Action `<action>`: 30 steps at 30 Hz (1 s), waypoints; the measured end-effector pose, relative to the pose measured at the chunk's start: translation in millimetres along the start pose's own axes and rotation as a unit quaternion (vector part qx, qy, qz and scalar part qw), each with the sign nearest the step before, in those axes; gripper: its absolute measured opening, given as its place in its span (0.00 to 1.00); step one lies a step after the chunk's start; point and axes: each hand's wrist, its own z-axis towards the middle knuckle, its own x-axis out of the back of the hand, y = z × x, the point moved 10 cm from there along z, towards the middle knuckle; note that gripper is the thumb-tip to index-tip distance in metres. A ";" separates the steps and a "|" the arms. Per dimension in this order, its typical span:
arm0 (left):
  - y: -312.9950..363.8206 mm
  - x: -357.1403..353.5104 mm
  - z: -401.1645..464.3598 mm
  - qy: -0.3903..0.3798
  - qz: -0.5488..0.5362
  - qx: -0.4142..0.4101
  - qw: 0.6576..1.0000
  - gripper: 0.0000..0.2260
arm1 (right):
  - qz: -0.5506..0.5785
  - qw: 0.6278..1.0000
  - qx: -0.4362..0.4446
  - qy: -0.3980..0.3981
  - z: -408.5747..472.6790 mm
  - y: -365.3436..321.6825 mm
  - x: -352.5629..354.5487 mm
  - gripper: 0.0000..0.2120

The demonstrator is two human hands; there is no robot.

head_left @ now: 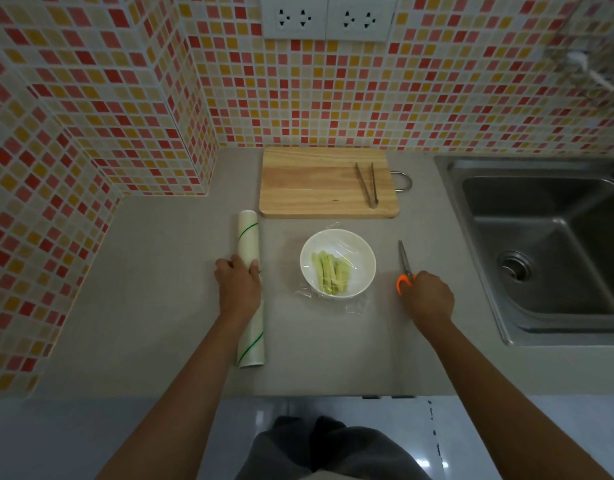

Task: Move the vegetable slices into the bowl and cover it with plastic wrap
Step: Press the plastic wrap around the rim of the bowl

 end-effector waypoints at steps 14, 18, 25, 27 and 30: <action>0.1 22.1 0.5 0.073 0.011 -0.009 0.997 0.24 | -0.086 0.995 0.022 0.045 6.2 -7.9 19.4 0.12; 48.3 32.7 -9.9 0.110 -0.114 -0.128 0.979 0.17 | 0.193 0.974 0.096 0.076 7.8 -42.8 31.9 0.18; 92.7 -22.3 -13.7 -0.028 -0.341 -0.012 0.940 0.18 | 0.493 0.856 0.087 -0.129 8.5 -109.4 -3.9 0.17; 87.4 -47.7 -14.8 -0.084 -0.357 0.048 0.929 0.20 | 0.513 0.841 0.076 -0.153 5.7 -113.0 -12.3 0.16; 84.5 -69.5 -19.4 -0.109 -0.382 0.067 0.915 0.21 | 0.559 0.812 0.044 -0.162 1.3 -108.4 -23.7 0.17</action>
